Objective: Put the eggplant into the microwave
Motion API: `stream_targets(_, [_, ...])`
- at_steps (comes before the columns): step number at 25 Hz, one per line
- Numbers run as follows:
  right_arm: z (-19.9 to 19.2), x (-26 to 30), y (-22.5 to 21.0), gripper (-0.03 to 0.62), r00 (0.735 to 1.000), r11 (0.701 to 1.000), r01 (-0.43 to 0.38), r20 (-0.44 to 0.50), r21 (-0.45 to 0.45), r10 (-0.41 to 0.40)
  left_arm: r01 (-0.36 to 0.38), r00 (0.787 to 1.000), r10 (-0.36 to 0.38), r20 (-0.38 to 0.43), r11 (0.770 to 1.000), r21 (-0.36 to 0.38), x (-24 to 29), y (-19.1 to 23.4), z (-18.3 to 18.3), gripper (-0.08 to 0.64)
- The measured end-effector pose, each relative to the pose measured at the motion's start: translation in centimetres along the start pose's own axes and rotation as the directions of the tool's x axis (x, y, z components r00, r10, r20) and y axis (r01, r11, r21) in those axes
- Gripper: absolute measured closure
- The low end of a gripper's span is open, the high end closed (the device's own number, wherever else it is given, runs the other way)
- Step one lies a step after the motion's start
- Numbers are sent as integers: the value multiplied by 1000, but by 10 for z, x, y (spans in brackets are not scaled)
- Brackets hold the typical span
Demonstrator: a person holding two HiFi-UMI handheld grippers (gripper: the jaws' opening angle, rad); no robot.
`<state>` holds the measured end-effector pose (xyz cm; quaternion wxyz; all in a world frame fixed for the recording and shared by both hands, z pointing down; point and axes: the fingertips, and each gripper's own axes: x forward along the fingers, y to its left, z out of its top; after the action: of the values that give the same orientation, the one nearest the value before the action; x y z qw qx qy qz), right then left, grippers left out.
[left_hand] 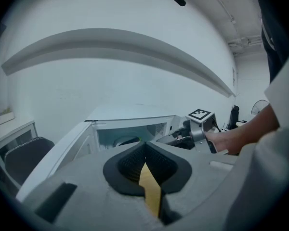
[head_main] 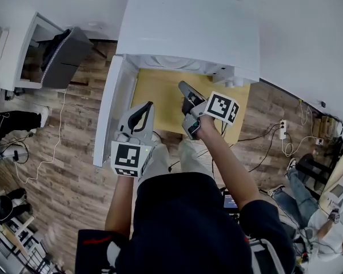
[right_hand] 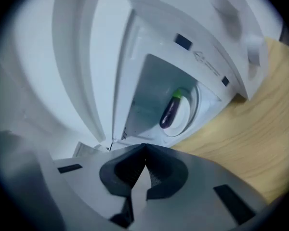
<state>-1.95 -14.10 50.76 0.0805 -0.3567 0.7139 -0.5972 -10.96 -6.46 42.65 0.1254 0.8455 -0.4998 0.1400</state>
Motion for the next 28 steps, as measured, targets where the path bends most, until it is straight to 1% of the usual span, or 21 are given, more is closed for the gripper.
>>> stream_targets(1, [0,-7,10,581,1000,997,-2,-6,-74,1,1,1000,-1,9,1000,5,-2,-2,5,546])
stream_targets(2, [1,-14,20,581,1000,988,-3,-7,-153,1,3,1000,-3,17,1000,11,-3,-5,10,546])
stream_targets(4, [4,-27,42,581,1000,954,-13,0,-298,14,5,999,-6,35,1000,23,-5,-9,20,546])
stream_targets(7, [5,-43,78,581,999,887,-36,11,-460,46,-2,998,-1,66,999,46,-11,-12,36,546])
stream_targets(10, [6,-60,110,581,997,814,-46,24,-578,73,-12,995,5,98,998,66,-18,-16,54,546])
stream_targets(13, [7,-78,138,581,995,727,-34,46,-686,89,-20,992,10,127,997,79,-26,-19,72,546])
stream_targets(18, [10,-101,182,581,986,592,-27,74,-805,146,-35,983,15,184,994,107,-40,-21,104,546])
stream_targets(20, [11,-111,199,580,980,548,-24,87,-836,177,-40,978,15,207,992,118,-48,-23,117,546])
stream_targets(22, [13,-121,215,581,972,523,-26,100,-852,212,-49,973,16,229,989,136,-55,-25,129,546])
stream_targets(26, [19,-138,237,581,957,506,-21,130,-862,260,-68,962,20,271,983,170,-70,-29,150,546])
stream_targets(28, [20,-144,245,581,951,487,-11,141,-873,275,-76,957,21,291,981,180,-76,-31,158,546])
